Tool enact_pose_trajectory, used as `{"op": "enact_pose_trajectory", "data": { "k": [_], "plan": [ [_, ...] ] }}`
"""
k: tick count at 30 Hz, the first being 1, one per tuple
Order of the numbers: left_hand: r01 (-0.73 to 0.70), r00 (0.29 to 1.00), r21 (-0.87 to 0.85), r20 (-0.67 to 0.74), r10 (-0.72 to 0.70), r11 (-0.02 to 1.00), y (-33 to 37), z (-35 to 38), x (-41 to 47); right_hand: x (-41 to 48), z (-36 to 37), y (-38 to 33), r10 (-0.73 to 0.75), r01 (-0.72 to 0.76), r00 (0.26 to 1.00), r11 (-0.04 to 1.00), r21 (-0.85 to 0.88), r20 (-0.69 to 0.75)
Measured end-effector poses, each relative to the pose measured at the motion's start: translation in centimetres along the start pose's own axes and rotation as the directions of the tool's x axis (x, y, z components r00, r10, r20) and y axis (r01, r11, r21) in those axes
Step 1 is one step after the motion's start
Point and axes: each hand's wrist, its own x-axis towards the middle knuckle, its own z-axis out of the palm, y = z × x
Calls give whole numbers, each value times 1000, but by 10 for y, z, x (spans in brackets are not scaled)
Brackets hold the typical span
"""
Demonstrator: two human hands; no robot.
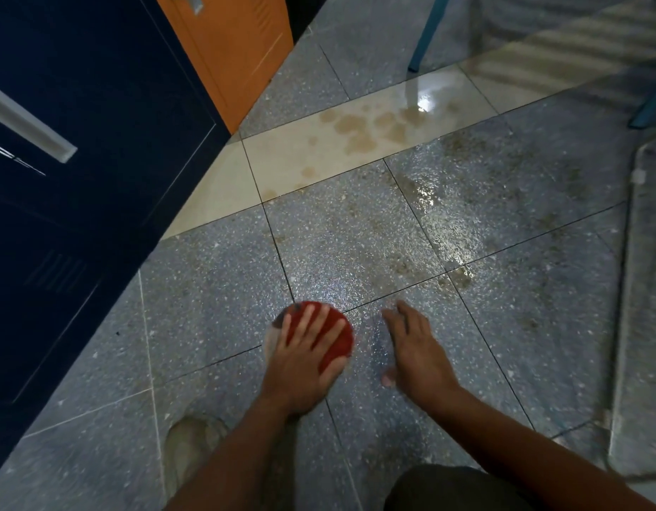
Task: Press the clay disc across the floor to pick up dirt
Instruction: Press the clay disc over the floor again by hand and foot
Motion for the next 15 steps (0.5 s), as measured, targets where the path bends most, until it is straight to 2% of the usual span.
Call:
{"op": "enact_pose_trajectory", "data": {
  "k": [2, 4, 6, 8, 10, 12, 15],
  "plan": [
    [119, 993, -3, 1, -119, 993, -35, -8, -5, -2, 2, 1, 21, -20, 999, 999, 36, -27],
    [292, 956, -53, 3, -292, 955, -43, -20, 15, -3, 2, 0, 16, -16, 999, 1000, 27, -31],
    [479, 876, -114, 6, -482, 870, -23, -29, 52, -5, 1, -1, 21, -21, 999, 1000, 2, -28],
    [554, 829, -176, 18, -560, 814, 16, -30, 88, -9, -5, 1, 79, -76, 994, 996, 49, -68],
    [440, 895, -188, 9, -446, 878, 58, -24, 113, -12, -17, 13, 194, -168, 970, 971, 172, -147],
    [232, 972, -143, -6, -235, 962, 105, -10, 113, -14, -28, 33, 280, -218, 925, 945, 243, -258],
    [-90, 996, -85, -20, 88, 992, 152, 12, 74, -15, -33, 55, 330, -251, 874, 935, 249, -357]
  ]
}}
